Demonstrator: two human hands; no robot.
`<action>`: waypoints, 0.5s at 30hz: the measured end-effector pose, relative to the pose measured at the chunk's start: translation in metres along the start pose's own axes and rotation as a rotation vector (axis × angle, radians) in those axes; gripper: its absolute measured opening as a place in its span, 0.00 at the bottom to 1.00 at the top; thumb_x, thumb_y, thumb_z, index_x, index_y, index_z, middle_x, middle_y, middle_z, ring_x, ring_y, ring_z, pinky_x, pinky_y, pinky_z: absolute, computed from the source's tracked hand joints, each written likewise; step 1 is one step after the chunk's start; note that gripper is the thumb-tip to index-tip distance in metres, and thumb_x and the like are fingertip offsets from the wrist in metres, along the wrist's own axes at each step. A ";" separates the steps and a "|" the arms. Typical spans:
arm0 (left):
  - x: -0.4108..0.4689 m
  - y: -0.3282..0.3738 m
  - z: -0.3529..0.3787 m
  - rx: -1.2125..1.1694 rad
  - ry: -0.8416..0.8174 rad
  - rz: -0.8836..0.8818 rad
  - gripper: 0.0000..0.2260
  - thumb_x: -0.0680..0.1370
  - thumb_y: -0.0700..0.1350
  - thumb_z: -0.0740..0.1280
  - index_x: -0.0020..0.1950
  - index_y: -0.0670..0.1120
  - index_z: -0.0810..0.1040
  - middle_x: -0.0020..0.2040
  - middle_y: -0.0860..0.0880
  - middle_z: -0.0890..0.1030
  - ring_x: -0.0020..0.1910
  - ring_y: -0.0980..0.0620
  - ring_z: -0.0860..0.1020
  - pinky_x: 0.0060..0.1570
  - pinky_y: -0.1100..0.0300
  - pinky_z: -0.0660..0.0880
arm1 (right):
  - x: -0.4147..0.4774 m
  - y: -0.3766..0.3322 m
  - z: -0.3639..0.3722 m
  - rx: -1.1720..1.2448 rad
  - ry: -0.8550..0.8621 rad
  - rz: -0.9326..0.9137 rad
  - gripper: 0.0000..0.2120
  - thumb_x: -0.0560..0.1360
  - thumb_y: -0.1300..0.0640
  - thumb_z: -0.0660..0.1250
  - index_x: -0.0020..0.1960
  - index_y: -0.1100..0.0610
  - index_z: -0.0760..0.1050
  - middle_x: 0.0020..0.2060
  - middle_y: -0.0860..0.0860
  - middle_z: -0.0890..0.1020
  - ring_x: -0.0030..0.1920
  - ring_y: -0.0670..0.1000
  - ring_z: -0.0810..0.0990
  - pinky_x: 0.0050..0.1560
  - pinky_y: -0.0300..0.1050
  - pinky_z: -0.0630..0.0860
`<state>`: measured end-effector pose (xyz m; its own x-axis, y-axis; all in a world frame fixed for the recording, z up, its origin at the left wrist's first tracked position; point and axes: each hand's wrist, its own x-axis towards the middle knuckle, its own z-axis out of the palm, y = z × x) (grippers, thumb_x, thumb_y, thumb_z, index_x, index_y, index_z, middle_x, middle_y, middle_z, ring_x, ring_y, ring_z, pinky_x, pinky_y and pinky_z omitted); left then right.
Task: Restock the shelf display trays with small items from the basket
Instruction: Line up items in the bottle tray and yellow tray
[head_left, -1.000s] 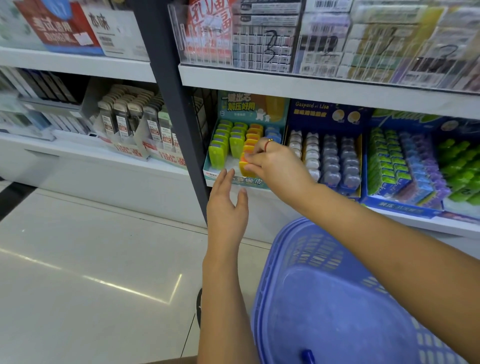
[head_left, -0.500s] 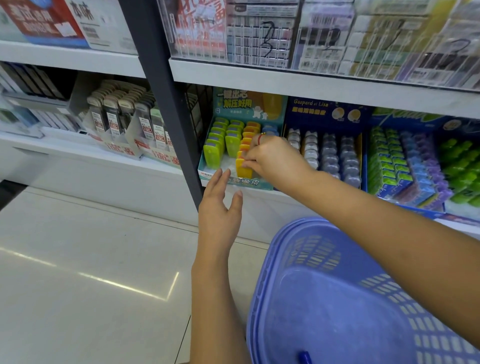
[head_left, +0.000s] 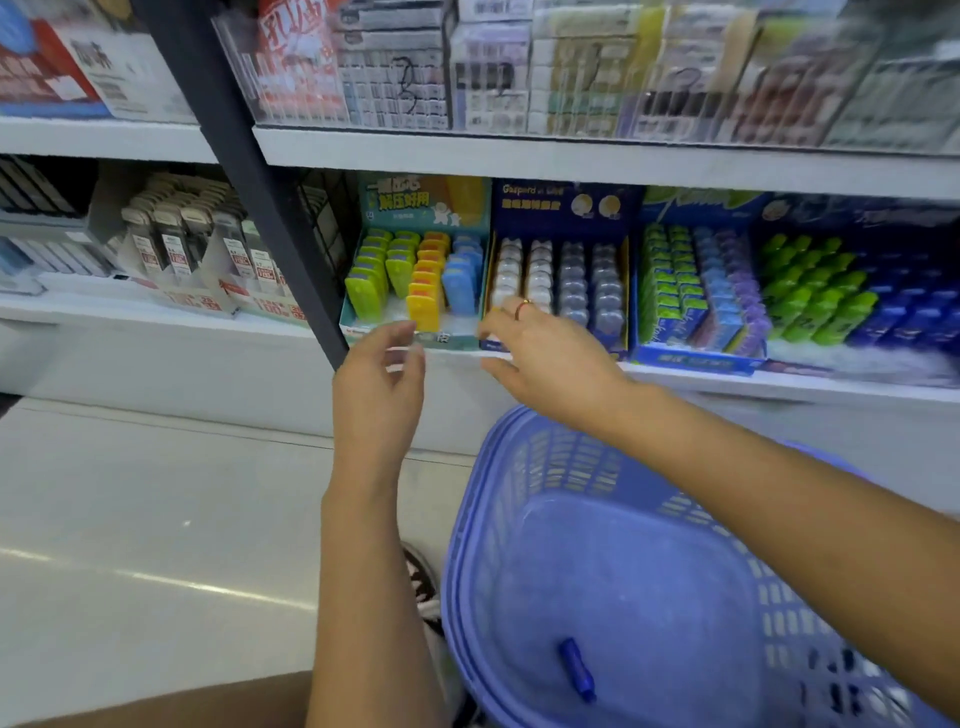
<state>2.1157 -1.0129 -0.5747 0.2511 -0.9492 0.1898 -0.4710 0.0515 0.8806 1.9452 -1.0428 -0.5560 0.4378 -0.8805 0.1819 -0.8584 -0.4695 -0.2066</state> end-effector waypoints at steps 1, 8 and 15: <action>-0.005 0.009 0.006 -0.057 -0.031 -0.006 0.07 0.78 0.42 0.64 0.53 0.48 0.80 0.47 0.49 0.82 0.42 0.57 0.81 0.44 0.64 0.79 | -0.023 0.010 0.005 0.031 -0.018 0.045 0.09 0.76 0.54 0.62 0.55 0.54 0.73 0.50 0.55 0.78 0.47 0.59 0.79 0.41 0.51 0.75; -0.067 0.010 0.121 0.256 -0.848 -0.266 0.11 0.76 0.37 0.64 0.33 0.40 0.75 0.31 0.39 0.80 0.27 0.47 0.80 0.37 0.56 0.80 | -0.167 0.087 0.089 -0.001 -0.775 0.395 0.12 0.75 0.60 0.62 0.57 0.60 0.75 0.57 0.59 0.79 0.57 0.56 0.78 0.51 0.45 0.73; -0.148 -0.058 0.195 0.846 -1.339 -0.466 0.13 0.77 0.43 0.66 0.51 0.31 0.78 0.55 0.34 0.80 0.41 0.42 0.80 0.47 0.54 0.77 | -0.242 0.127 0.156 0.151 -1.151 0.503 0.18 0.76 0.57 0.65 0.64 0.62 0.74 0.62 0.59 0.77 0.58 0.53 0.76 0.61 0.46 0.70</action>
<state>1.9408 -0.9359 -0.7383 -0.1563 -0.4338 -0.8874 -0.9800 -0.0438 0.1940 1.7722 -0.8996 -0.7765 0.1166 -0.4752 -0.8721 -0.9914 -0.0030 -0.1309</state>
